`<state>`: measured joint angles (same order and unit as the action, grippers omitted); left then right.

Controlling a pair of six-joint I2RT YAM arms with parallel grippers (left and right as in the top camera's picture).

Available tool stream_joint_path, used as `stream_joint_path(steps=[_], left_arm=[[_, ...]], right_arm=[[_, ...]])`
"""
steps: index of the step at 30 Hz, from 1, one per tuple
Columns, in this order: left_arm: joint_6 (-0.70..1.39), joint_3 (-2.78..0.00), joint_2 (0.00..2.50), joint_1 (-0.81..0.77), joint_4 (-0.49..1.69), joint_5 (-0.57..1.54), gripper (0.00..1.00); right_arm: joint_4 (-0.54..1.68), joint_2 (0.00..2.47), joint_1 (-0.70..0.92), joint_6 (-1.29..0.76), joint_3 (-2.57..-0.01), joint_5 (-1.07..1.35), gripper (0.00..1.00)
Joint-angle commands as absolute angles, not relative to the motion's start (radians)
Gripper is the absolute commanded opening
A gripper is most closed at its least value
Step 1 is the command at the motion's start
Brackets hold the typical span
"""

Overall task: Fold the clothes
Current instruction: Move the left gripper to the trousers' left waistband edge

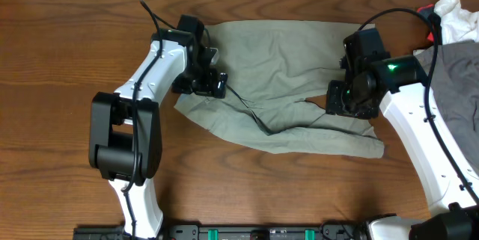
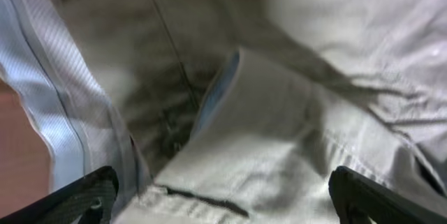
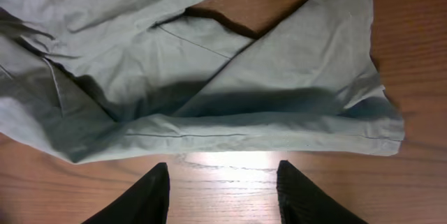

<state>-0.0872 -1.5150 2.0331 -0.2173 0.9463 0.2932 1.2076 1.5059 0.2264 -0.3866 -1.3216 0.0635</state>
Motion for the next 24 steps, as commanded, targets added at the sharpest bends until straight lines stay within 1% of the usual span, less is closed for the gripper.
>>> stream_joint_path(steps=[1, 8, 16, 21, 24], left_arm=[[-0.105, -1.514, 2.025, -0.221, 0.977, 0.303, 0.98], [-0.099, -1.514, 2.025, -0.221, 1.163, 0.303, 0.98], [-0.025, -1.514, 2.025, -0.221, 1.41, 0.303, 0.98], [-0.025, -1.514, 2.024, -0.221, 1.47, 0.303, 0.98], [-0.025, -1.514, 2.011, -0.221, 1.457, 0.302, 0.98]], right_arm=[[1.208, 1.497, 0.221, -0.396, -1.319, 0.068, 0.46], [1.213, 1.497, 0.221, -0.392, -1.319, 0.062, 0.43], [1.224, 1.496, 0.221, -0.384, -1.319, 0.052, 0.42], [1.224, 1.496, 0.221, -0.384, -1.319, 0.052, 0.43], [1.223, 1.496, 0.221, -0.381, -1.319, 0.035, 0.43]])
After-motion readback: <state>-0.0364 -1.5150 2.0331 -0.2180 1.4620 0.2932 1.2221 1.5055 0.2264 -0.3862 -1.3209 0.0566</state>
